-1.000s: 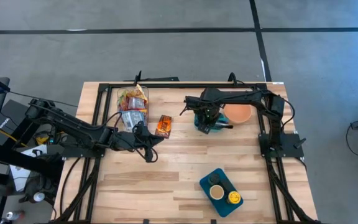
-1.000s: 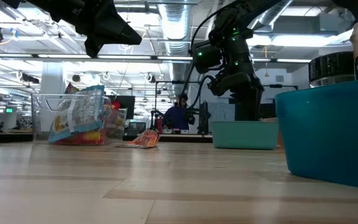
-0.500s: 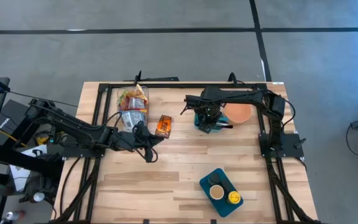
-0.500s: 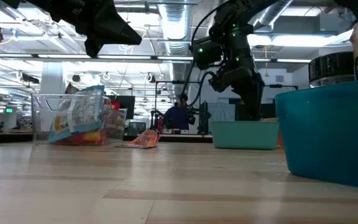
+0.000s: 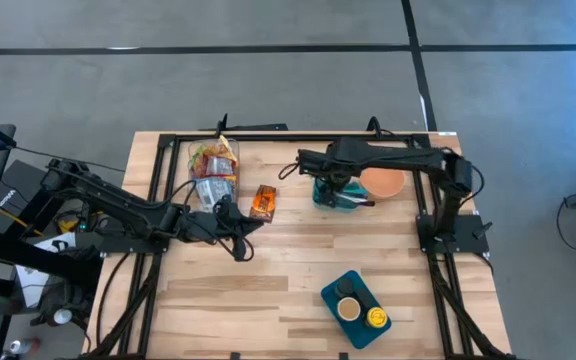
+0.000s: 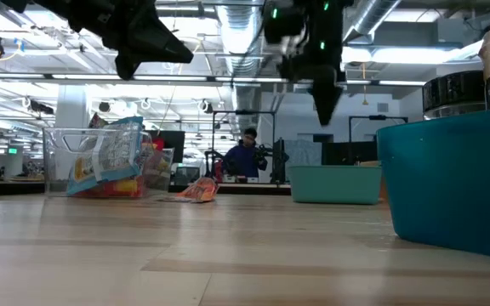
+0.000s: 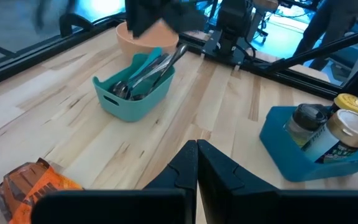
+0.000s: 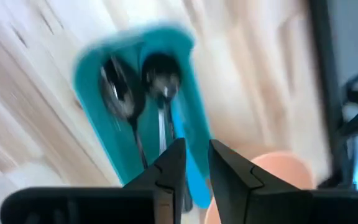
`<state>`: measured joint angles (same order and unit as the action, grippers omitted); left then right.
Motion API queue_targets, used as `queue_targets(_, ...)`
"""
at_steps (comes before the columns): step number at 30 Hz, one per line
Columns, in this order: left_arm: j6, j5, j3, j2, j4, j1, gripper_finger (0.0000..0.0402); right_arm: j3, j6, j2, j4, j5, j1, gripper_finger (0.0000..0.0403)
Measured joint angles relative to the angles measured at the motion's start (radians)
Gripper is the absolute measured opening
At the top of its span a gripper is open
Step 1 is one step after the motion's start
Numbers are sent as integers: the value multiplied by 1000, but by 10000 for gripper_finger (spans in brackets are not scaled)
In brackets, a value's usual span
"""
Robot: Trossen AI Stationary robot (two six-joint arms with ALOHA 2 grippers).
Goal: Pick & Place Food Item
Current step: Put the orange seasoning pack into the blue bin
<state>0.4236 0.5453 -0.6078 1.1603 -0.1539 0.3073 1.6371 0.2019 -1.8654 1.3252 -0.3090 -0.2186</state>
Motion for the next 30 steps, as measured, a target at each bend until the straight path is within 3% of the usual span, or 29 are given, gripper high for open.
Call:
queue_targets(14, -10, 0, 32, 0, -10, 0, 1, -101, 0, 343, -289, -51, 117, 63)
queue_targets(25, -53, 26, 32, 0, -6, 0, 1, -425, 5, 508, -631, -93, 206, 63)
queue_targets(30, -53, 42, 32, 58, -14, -11, 1, -562, 7, 540, -796, -93, 231, 63)
